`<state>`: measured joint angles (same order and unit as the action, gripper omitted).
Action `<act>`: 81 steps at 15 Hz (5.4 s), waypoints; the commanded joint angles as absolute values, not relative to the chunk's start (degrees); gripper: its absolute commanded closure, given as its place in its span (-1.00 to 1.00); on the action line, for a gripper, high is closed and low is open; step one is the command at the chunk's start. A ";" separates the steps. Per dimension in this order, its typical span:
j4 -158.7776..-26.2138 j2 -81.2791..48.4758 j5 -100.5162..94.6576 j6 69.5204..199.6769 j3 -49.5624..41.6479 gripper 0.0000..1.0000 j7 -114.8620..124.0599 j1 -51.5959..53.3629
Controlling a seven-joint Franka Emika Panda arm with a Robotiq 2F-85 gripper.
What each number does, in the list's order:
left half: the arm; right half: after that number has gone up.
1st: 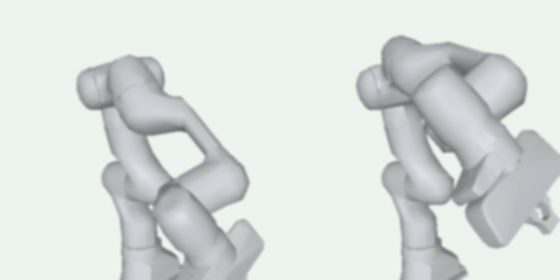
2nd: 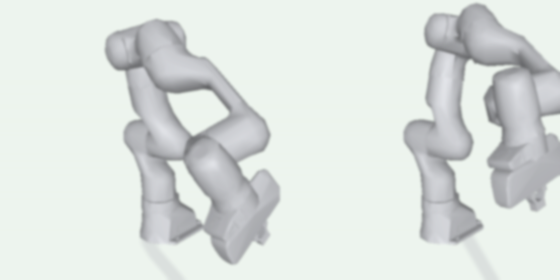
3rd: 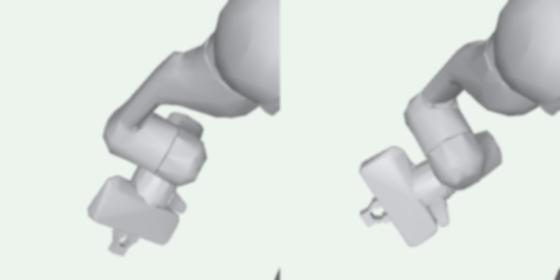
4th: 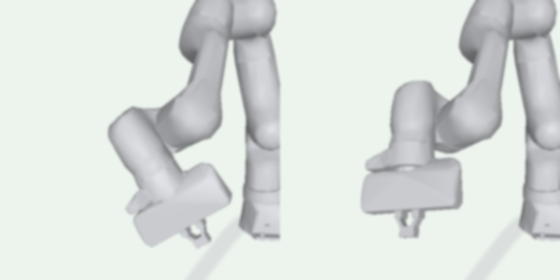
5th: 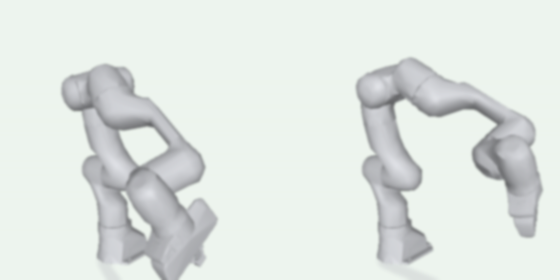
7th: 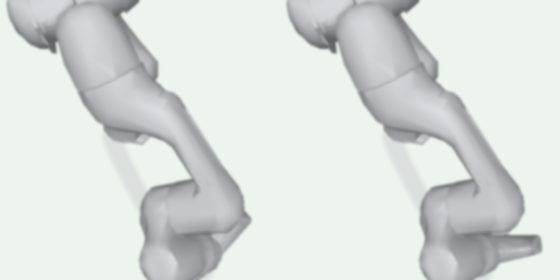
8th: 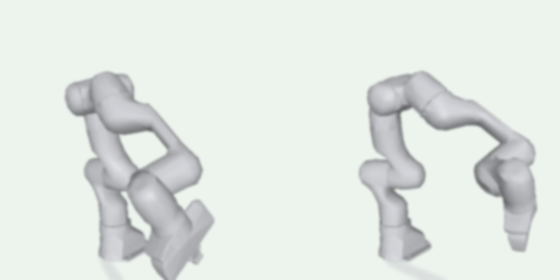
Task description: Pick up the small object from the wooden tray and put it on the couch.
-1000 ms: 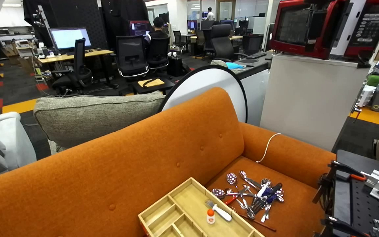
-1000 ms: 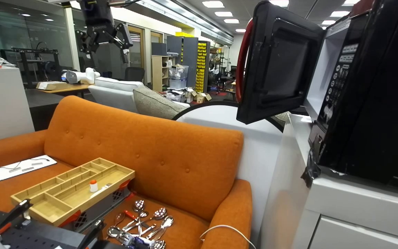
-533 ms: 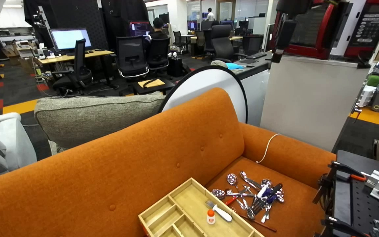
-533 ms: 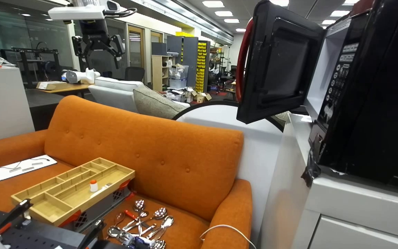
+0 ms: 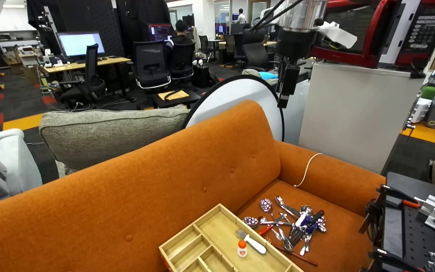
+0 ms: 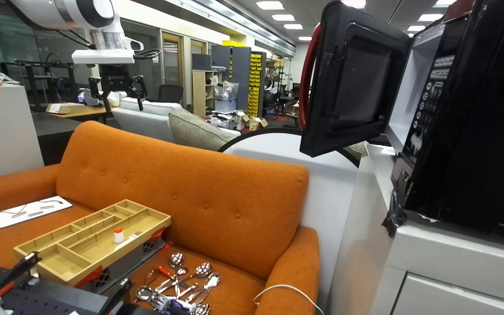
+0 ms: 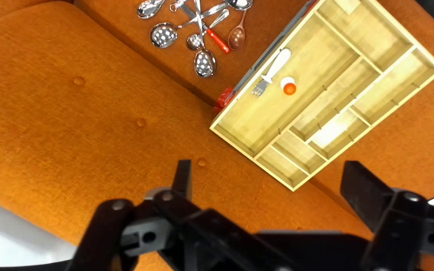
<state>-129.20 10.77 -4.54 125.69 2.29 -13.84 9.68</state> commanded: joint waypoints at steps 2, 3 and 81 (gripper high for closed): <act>-128.15 9.83 -4.35 125.44 3.40 -1.00 -14.01 8.60; -128.01 9.89 -4.35 125.40 3.38 -1.00 -14.05 8.55; -88.78 -67.50 -14.25 147.05 11.53 -1.00 -22.55 10.46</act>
<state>-91.91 -65.54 -14.79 149.91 9.94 -19.96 11.66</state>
